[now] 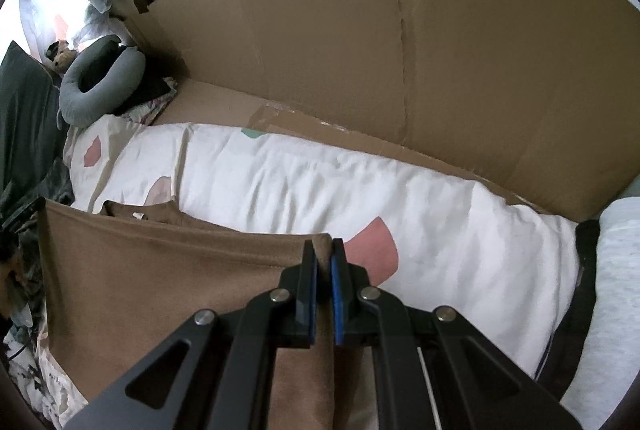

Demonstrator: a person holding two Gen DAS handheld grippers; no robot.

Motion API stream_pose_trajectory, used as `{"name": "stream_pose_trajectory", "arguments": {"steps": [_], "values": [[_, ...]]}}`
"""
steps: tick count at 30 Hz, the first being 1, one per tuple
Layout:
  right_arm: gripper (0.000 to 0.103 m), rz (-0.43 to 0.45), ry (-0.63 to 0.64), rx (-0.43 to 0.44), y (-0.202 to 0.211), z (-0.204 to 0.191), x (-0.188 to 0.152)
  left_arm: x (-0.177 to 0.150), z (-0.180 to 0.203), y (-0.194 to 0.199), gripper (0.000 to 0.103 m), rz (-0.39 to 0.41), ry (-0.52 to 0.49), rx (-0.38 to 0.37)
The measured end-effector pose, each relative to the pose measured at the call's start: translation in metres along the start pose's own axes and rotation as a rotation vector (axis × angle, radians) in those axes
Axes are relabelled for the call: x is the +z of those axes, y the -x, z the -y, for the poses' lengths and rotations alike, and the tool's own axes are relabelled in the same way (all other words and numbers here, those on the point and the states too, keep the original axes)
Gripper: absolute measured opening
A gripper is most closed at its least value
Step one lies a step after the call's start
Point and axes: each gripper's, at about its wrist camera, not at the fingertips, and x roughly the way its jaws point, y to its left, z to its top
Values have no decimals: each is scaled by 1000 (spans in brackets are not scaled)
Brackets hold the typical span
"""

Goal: Fold clothes

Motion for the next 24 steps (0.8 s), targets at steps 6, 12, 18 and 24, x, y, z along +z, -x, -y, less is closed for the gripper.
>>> {"name": "stream_pose_trajectory", "arguments": {"steps": [6,12,18,24], "values": [[5,22,17,-16,3,-3,5,4,3,-3,6,8,-12,17],[5,51,20,-33,5,-3,12,7,0,-8,6,26,-5,37],[5,16,25,-48,-19,-1,19,10,-4,-33,6,-5,-12,52],[5,-7,29,-69,-39,-2,24,8,-7,-61,6,-57,-16,71]]}}
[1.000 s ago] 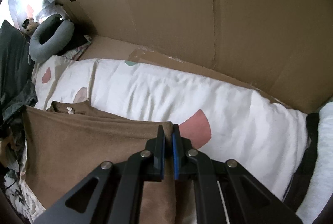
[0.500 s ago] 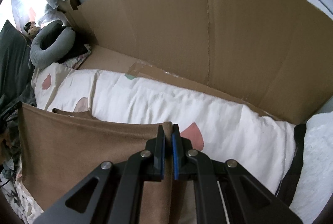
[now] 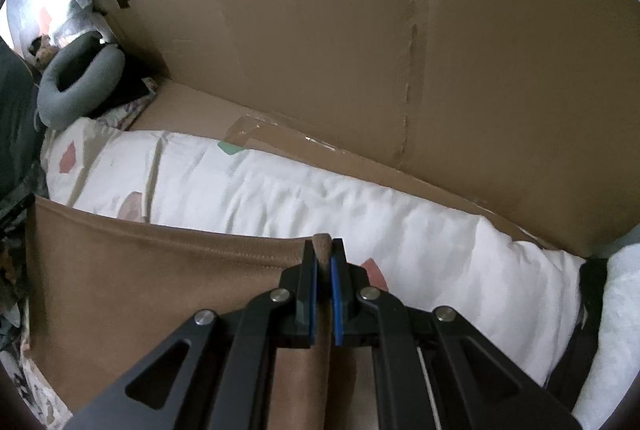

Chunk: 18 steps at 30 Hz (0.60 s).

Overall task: Fold clothes
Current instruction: 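Open both grippers and smooth the folded shirt flat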

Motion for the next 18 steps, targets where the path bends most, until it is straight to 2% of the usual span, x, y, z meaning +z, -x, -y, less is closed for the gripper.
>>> {"name": "stream_pose_trajectory", "arguments": {"steps": [5,8,11,13,16,18], "values": [[5,-88,-25,-27,-31,4,-3,-8,-4,-37,6,-132,31,1],[7,-109,-40,-35,-37,6,-5,-10,-4,-42,8,-163,48,-5],[16,-100,-45,-42,-32,6,-4,-9,-4,-38,21,-171,49,5],[24,-88,-50,-45,-27,6,-3,-7,-6,-30,38,-150,48,24],[27,-55,-66,-50,-15,7,0,-7,-10,-12,49,-105,59,43],[27,-33,-78,-41,-7,7,-1,-7,-8,-6,50,-100,58,32]]}}
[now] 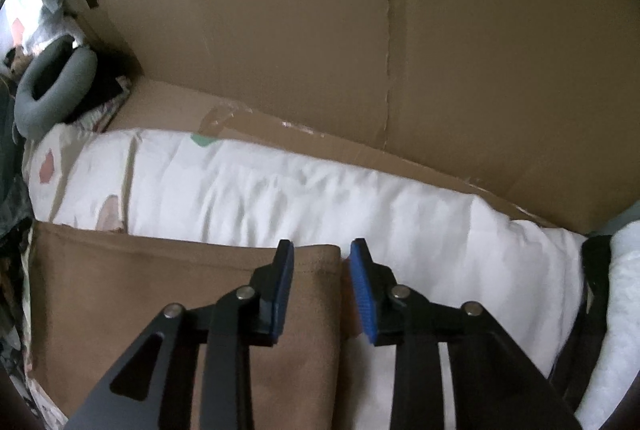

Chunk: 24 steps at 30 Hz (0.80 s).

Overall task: Fold clothes
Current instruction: 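Open both grippers and smooth the folded shirt flat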

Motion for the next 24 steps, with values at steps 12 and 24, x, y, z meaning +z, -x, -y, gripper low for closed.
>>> {"name": "stream_pose_trajectory", "arguments": {"steps": [12,24], "values": [[28,1,108,106,14,-53,-22,-16,76,9,50,-30,-129,-149],[28,-106,168,246,-19,-119,-32,-26,141,-26,50,-139,-212,-282]]}}
